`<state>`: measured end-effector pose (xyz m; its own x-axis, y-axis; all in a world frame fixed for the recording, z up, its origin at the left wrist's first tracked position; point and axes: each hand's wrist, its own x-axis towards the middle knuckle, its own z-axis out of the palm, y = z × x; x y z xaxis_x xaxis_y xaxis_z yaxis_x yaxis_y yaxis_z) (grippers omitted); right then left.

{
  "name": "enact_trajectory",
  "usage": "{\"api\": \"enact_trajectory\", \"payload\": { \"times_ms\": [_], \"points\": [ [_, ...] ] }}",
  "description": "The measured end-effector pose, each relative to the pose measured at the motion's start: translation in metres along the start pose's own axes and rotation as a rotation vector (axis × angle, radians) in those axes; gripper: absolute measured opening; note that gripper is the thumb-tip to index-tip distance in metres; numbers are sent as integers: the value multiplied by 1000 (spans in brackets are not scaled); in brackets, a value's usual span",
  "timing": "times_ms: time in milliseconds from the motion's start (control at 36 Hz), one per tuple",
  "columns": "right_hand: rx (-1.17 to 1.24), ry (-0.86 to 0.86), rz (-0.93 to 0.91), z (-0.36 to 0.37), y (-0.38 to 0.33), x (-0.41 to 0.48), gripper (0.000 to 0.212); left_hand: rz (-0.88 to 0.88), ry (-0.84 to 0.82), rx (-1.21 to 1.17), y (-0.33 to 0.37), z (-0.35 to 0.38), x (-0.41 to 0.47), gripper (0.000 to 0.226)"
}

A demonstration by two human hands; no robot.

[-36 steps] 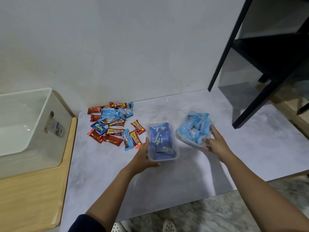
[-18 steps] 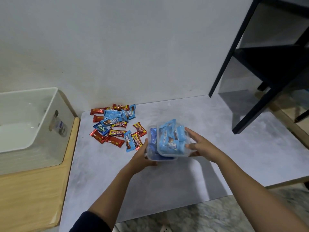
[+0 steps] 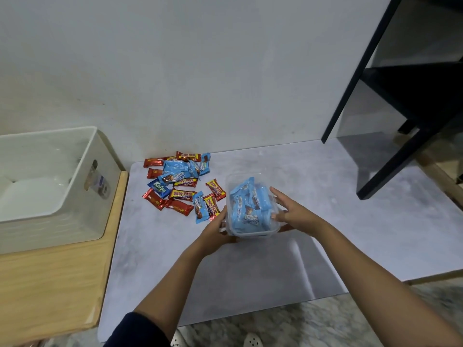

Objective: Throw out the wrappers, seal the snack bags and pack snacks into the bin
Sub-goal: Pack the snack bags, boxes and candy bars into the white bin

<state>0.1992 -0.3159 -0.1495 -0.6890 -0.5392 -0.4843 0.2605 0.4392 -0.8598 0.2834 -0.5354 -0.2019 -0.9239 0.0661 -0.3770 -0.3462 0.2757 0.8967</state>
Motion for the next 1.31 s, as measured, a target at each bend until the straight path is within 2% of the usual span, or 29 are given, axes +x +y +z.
{"api": "enact_trajectory", "payload": {
  "times_ms": [111,250,306,472,528,611,778,861,1000,1083,1167,1222,1306],
  "points": [
    [-88,-16,33,-6,0,3,76,-73,-45,-71,-6,-13,-1,73],
    [-69,78,39,-9,0,9,64,-152,53,-509,-3,-31,-3,68],
    [-4,124,40,-6,1,12,59,-143,65,-564,4,-33,-1,65],
    [186,140,47,6,12,20,55,-115,63,-436,21,-22,16,63],
    [244,134,32,12,13,20,48,-110,62,-406,25,-17,20,64],
    [317,161,-25,25,16,25,34,-121,84,-442,23,-9,23,63],
    [389,325,-54,47,26,34,52,26,87,-545,24,9,15,43],
    [443,357,-98,54,21,32,39,43,99,-568,28,10,12,50],
    [470,338,-161,60,7,31,27,-7,105,-533,27,2,13,40],
    [499,317,-210,64,-3,31,29,-5,133,-529,33,-8,9,38],
    [516,296,-302,71,-24,32,32,80,187,-528,46,-27,-3,43],
    [488,275,-361,79,-46,35,32,178,218,-560,59,-44,-15,40],
    [438,236,-410,100,-89,42,27,229,266,-636,72,-78,-33,36]
  ]
}}
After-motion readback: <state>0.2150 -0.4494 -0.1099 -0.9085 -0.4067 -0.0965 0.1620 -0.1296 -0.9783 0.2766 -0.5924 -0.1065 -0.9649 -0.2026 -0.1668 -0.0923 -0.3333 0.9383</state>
